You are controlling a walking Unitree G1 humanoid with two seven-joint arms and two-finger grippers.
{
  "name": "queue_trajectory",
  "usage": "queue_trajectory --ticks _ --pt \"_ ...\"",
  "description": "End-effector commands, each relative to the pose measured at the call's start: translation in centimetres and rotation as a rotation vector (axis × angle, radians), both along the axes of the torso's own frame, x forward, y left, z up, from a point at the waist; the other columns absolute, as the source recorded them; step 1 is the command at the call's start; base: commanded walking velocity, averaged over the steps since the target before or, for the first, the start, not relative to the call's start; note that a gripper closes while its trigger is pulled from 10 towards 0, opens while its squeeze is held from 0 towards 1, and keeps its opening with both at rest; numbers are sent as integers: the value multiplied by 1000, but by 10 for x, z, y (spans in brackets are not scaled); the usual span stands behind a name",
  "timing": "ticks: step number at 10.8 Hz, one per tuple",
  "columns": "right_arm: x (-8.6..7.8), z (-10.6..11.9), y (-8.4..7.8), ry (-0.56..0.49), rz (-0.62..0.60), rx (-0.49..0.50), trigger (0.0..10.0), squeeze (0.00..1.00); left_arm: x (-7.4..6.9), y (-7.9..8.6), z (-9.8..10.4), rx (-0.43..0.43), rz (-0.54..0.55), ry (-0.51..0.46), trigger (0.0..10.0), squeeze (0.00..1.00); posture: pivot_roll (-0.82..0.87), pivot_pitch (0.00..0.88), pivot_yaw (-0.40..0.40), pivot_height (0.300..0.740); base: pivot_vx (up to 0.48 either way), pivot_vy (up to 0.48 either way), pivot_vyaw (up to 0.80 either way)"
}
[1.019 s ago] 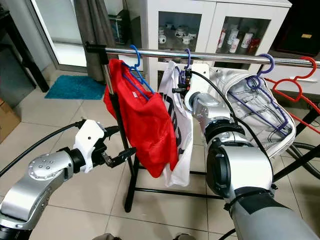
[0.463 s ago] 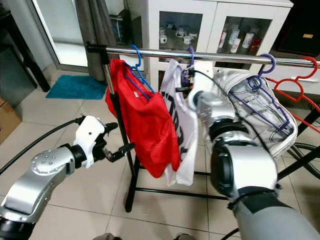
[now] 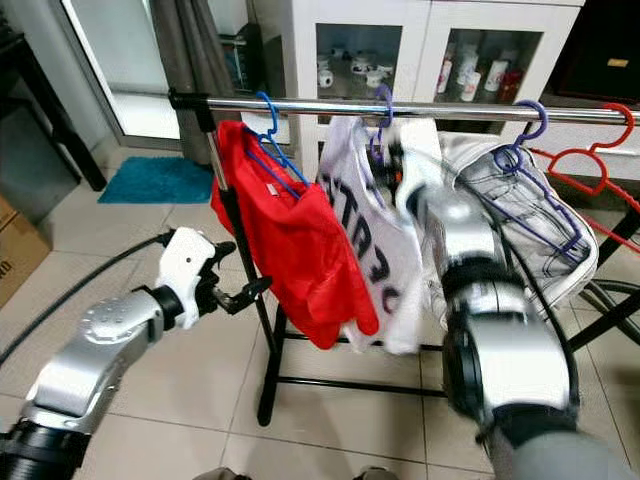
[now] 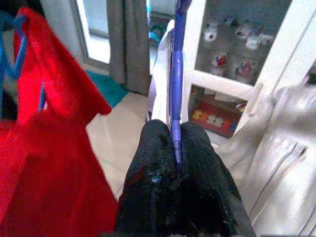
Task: Hang hanger
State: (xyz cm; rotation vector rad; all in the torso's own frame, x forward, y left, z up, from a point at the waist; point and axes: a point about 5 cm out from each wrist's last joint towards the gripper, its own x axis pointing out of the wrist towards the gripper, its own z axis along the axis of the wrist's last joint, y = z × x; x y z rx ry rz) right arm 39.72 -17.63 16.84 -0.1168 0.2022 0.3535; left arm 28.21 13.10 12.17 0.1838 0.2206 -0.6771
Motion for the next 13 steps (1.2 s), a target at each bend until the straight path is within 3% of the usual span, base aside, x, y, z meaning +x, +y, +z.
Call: queue_trajectory --ticks 1,2,3,4,6,7,8,11,13 --pt "-3 -4 0 7 13 -21 0 0 3 1 1 16 16 -14 10000 396 -56 0 88 740 0 0 0" --pt "-16 -18 -7 18 4 -13 0 0 2 2 -6 21 47 8 10000 329 -57 0 89 740 0 0 0" --pt "-28 -26 -11 25 3 -22 0 0 2 6 -11 20 82 32 10000 180 -59 0 82 740 0 0 0" --pt "-38 -29 -14 18 -8 -26 0 0 2 7 -13 10 97 36 10000 122 -56 0 75 740 0 0 0" --pt "-73 -37 -26 -14 -115 -12 0 0 4 12 -14 0 175 -33 10000 114 -56 0 75 740 0 0 0" --pt "-90 -45 -29 -20 -177 1 0 0 4 14 -17 -32 217 -21 10000 110 -55 0 52 740 0 0 0" --pt "-118 -61 -32 6 -243 -1 0 0 3 17 -21 -33 244 -11 10000 110 -57 0 44 740 0 0 0" --pt "-138 -74 -32 45 -283 -14 0 0 4 20 -27 -23 273 -24 10000 110 -60 0 42 740 0 0 0" --pt "-139 -74 -31 50 -286 -14 0 0 3 21 -28 -20 278 -23 10000 110 -56 0 34 740 -268 0 0"
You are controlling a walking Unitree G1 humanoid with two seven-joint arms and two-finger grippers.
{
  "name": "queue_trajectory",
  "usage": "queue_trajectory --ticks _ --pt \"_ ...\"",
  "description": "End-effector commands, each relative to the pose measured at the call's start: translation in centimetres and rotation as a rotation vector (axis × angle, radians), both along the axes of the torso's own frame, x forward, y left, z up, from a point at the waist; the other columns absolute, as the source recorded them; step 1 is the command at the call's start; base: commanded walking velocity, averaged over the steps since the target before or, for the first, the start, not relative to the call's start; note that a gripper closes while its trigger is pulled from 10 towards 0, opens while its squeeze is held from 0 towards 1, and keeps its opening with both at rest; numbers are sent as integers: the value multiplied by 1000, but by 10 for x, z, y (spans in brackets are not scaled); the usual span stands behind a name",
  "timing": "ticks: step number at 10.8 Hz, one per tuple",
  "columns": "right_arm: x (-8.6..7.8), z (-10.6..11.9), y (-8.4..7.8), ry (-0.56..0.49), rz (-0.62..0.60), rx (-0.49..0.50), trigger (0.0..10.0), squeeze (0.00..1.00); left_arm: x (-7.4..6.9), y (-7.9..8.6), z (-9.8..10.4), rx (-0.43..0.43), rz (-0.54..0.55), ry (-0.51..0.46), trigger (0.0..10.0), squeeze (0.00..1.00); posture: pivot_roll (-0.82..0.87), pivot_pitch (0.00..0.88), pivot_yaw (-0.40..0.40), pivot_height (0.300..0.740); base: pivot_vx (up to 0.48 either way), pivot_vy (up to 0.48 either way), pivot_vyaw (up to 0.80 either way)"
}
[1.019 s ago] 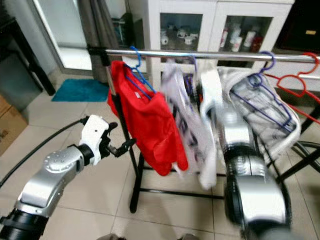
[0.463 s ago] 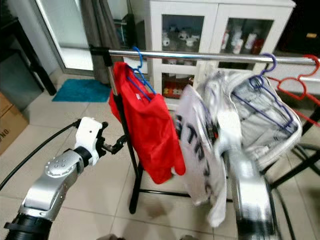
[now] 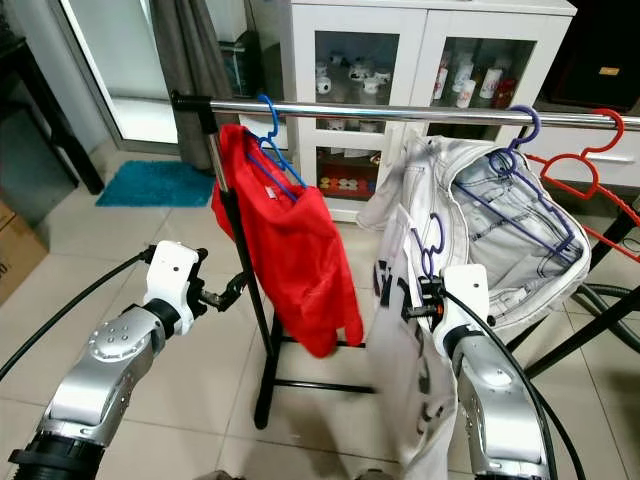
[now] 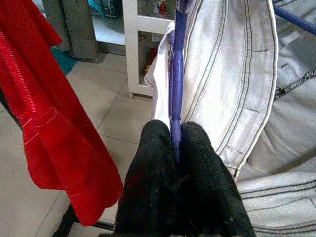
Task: Hang hanger
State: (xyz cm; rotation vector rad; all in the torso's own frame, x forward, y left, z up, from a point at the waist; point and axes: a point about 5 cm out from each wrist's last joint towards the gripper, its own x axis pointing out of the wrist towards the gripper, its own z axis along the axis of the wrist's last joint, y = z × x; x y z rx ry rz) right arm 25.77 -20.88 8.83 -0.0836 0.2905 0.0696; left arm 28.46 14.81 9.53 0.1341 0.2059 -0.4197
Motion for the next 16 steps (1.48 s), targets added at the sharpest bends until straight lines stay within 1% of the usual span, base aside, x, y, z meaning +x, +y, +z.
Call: queue_trajectory --ticks 1,7,9,10,11,12,13,14,15,16 --pt "1 7 3 -25 3 -6 0 0 0 3 -2 7 18 1 10000 110 -54 0 30 740 -277 0 0" --pt "4 8 7 -22 23 -14 0 0 2 1 -3 5 10 -8 10000 106 -56 0 18 740 -292 0 0" --pt "2 8 6 -8 14 -25 0 0 2 -1 -3 17 -22 -7 10000 106 -56 0 18 740 0 0 0" --pt "0 2 1 36 -8 -51 0 0 2 -4 -4 12 -49 -1 10000 110 -64 0 20 740 0 0 0" --pt "-5 -10 -3 126 10 -103 0 0 0 -6 -6 19 -74 11 10000 114 -68 0 22 740 0 0 0" --pt "-12 -22 -5 208 72 -161 0 0 -1 -7 -8 30 -99 24 10000 110 -68 0 22 740 0 0 0" --pt "-16 -24 -4 220 130 -187 0 0 -1 -7 -8 43 -109 23 10000 114 -68 0 18 740 0 0 0" --pt "-13 -14 10 150 251 -92 0 0 1 -9 -6 28 -157 13 10000 165 -61 0 13 740 0 0 0" --pt "-9 -6 19 110 306 -49 0 0 2 -15 2 -25 -219 11 10000 1000 -58 0 15 740 0 0 0" --pt "-2 2 21 68 311 -44 0 0 7 -23 14 -56 -285 0 10000 1000 -53 0 12 740 0 0 0"
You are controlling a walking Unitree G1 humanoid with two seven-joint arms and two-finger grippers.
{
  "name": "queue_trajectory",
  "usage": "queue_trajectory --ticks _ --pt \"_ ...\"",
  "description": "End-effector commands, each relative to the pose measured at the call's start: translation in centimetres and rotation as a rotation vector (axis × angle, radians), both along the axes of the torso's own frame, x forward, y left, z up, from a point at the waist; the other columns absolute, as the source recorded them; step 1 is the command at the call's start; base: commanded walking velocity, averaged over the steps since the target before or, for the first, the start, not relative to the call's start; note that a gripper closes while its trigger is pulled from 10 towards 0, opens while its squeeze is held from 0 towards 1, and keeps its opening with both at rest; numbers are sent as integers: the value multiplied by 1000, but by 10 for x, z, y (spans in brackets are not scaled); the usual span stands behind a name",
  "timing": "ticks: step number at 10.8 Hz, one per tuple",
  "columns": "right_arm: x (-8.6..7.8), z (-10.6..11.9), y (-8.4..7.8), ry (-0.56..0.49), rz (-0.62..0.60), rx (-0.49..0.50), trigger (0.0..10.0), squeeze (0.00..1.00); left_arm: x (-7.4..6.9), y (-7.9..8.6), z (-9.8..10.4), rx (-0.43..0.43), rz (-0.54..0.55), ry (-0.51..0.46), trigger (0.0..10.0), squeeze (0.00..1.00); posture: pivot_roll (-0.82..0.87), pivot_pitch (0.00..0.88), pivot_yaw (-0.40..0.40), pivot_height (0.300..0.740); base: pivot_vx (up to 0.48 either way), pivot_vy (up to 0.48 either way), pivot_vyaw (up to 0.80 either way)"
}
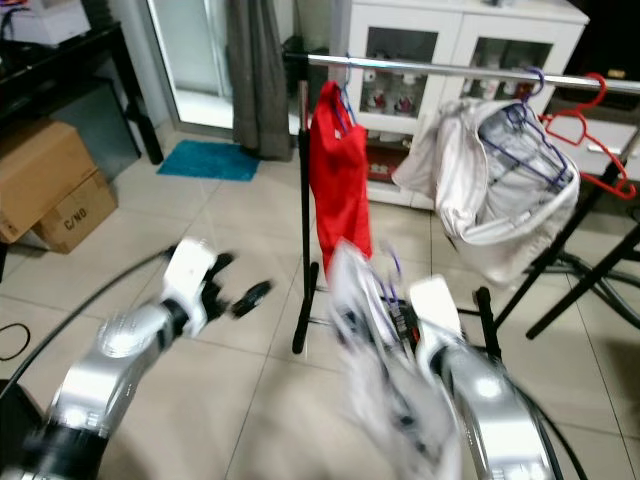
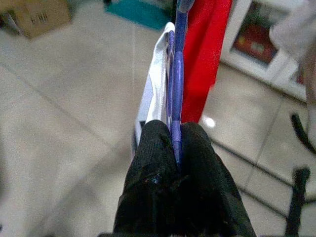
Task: Hang hanger
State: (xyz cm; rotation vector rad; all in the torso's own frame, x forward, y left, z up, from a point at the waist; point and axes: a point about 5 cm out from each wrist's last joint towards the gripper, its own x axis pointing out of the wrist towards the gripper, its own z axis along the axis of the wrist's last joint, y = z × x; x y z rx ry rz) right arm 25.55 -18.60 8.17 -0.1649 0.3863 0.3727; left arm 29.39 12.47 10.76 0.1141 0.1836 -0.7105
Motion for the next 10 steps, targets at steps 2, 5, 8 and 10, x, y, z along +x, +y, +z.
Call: queue_trajectory --ticks 2,5,8,10 --pt "8 20 6 -124 6 24 0 0 4 -12 13 -11 -88 -23 10000 1000 -48 0 9 740 0 0 0" --pt "11 39 20 -239 22 27 0 0 12 -26 29 -116 -129 -26 10000 1000 -56 0 13 740 0 0 0" --pt "13 60 31 -339 62 -34 0 0 20 -34 37 -152 -138 -36 10000 522 -66 0 21 740 0 0 0" --pt "12 70 37 -412 105 -107 0 0 38 -24 38 -134 13 -59 10000 0 -66 0 21 740 0 0 0"
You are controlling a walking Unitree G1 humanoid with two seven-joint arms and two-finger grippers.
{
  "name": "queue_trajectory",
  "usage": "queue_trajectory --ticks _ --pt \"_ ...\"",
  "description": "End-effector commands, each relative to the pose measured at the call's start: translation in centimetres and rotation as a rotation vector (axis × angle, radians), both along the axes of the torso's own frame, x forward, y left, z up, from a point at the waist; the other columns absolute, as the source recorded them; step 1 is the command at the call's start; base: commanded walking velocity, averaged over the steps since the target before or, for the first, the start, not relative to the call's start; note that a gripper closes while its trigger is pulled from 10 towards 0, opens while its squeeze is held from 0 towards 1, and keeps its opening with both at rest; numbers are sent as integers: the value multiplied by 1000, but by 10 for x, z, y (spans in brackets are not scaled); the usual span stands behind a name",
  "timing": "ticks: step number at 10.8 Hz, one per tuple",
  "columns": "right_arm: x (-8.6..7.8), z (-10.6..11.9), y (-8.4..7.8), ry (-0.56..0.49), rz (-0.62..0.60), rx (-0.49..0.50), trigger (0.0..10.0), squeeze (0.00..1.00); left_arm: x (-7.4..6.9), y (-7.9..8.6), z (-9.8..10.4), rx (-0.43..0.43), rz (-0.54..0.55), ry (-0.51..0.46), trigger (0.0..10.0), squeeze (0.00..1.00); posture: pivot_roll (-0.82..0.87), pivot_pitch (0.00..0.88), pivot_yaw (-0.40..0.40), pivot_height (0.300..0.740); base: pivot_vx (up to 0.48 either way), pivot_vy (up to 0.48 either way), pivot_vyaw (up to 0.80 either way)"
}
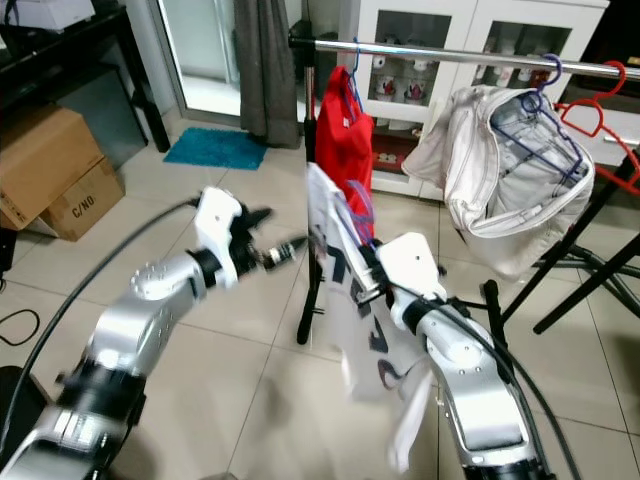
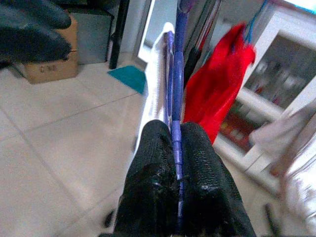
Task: Hang hanger
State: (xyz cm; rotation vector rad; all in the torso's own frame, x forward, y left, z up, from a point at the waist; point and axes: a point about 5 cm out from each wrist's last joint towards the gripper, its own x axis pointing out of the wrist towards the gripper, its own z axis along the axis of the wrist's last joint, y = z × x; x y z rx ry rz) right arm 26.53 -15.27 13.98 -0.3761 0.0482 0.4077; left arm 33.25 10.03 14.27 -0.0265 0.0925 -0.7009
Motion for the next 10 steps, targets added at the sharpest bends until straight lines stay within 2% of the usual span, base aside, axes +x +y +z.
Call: queue_trajectory --ticks 1,2,3,5,7,10 --pt "2 18 5 -115 11 -34 0 0 6 3 7 -33 28 -7 10000 0 -70 0 24 740 0 0 0" --pt "3 21 6 -143 7 -59 0 0 8 2 7 -34 23 -1 10000 0 -71 0 27 740 0 0 0" --pt "3 25 8 -188 18 -148 0 0 9 -3 7 -96 -8 26 10000 0 -74 0 32 740 0 0 0" --pt "3 27 11 -218 23 -198 0 0 6 -20 9 -166 -131 52 10000 0 -81 0 41 740 0 0 0" --pt "2 31 16 -253 51 -218 0 0 16 -20 7 -149 -84 58 10000 0 -88 0 47 740 0 0 0" --pt "1 36 19 -294 96 -266 0 0 30 -16 11 -223 -23 80 10000 0 -93 0 46 740 0 0 0"
